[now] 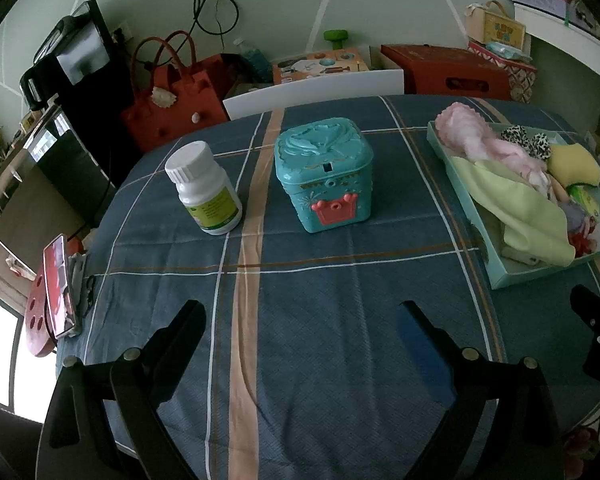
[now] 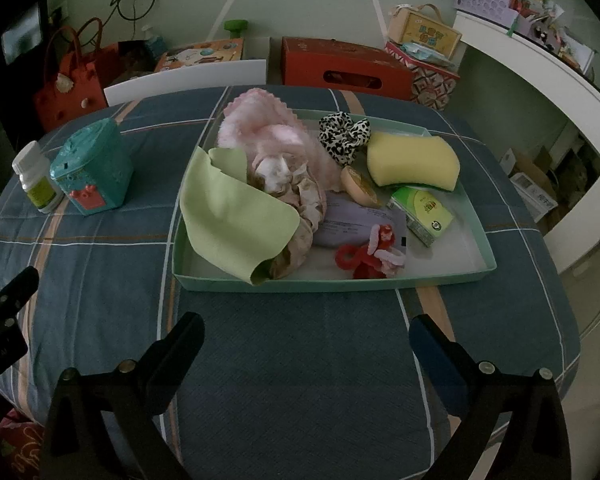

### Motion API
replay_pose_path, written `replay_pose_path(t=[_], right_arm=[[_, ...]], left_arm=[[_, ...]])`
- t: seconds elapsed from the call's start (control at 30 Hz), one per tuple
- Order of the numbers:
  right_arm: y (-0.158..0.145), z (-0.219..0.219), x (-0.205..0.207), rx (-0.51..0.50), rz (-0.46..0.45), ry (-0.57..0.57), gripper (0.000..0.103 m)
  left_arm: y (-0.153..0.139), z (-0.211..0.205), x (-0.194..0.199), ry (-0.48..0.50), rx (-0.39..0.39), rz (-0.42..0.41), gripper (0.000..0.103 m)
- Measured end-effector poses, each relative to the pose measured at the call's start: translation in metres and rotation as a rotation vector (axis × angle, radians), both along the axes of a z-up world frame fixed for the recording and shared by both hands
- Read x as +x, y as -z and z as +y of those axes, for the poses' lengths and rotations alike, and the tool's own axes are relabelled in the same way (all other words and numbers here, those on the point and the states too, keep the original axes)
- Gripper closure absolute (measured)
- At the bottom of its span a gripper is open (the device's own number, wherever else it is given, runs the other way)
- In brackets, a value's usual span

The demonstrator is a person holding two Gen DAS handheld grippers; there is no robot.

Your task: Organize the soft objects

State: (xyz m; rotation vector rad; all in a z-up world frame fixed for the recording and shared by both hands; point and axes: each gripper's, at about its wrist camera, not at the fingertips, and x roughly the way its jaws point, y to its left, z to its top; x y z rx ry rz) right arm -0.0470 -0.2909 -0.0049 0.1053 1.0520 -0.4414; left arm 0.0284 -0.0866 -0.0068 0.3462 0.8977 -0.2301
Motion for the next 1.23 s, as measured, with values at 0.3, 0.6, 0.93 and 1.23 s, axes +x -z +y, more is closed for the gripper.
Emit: replay_pose_path(t=[0.3, 0.6, 0.93, 1.23], right_arm=[[0.0001, 0.0004, 0.0001, 0.0, 0.001, 0.001, 0.0], [0.0001, 0.0007, 0.0002, 0.0, 0.002, 0.001, 0.0], [-0.0004, 0.0004, 0.0, 0.001, -0.001, 0.001, 0.0], [-0.0008, -0.0001, -0.0002, 0.0, -0.003, -0.001, 0.0]], left_arm=[[0.0003, -0.0018, -0.0008, 0.011, 0.0, 0.006, 0.007], [0.0004, -0.0021, -0.0011, 0.013, -0.002, 0.002, 0.007], [-0.0008, 0.0001, -0.0007, 0.007, -0.008, 0.003, 0.007], [-0.0033, 0.0, -0.004, 0.011, -0.004, -0.016, 0.007]])
